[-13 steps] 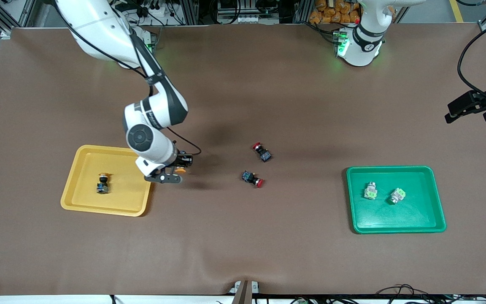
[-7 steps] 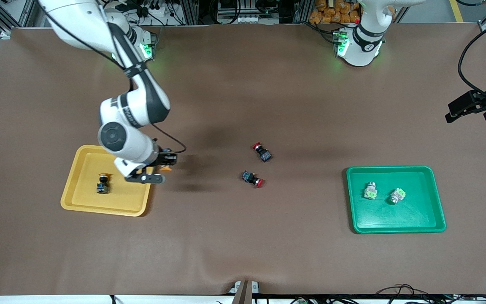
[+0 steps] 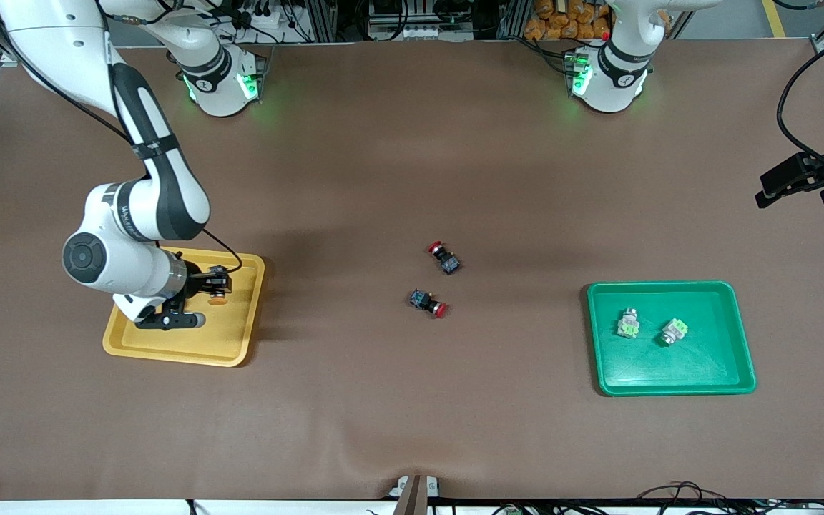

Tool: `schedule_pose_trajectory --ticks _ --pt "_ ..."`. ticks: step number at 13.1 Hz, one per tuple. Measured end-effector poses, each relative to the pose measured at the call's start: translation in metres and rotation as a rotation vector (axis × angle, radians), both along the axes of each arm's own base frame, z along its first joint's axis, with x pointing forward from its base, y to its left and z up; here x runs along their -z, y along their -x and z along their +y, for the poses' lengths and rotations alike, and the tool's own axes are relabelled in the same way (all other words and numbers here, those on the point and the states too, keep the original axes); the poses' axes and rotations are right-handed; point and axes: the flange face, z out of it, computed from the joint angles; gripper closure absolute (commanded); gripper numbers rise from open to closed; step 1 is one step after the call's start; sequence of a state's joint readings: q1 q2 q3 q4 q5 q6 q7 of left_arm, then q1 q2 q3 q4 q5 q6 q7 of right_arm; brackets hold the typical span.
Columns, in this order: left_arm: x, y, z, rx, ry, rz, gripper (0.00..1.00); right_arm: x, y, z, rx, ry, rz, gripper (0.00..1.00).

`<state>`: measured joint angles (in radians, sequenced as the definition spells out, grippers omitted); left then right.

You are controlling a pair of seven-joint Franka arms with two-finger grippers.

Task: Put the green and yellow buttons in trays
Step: 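Carry the yellow button over the yellow tray and lower it with the right gripper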

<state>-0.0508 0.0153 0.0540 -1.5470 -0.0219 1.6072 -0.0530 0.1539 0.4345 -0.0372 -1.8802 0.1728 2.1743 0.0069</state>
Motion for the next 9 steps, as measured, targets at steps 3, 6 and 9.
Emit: schedule_pose_trajectory --ticks 3,6,9 --pt "0.0 0.0 -0.001 0.001 0.0 0.001 0.0 0.002 0.0 -0.003 0.0 -0.001 0.002 1.0" --pt "0.0 0.0 -0.001 0.001 0.0 0.003 0.0 0.021 -0.002 -0.014 -0.01 0.0 0.001 1.0" --pt "0.002 0.0 -0.001 0.001 0.0 0.01 0.0 0.07 -0.006 -0.037 -0.06 -0.003 -0.03 1.0"
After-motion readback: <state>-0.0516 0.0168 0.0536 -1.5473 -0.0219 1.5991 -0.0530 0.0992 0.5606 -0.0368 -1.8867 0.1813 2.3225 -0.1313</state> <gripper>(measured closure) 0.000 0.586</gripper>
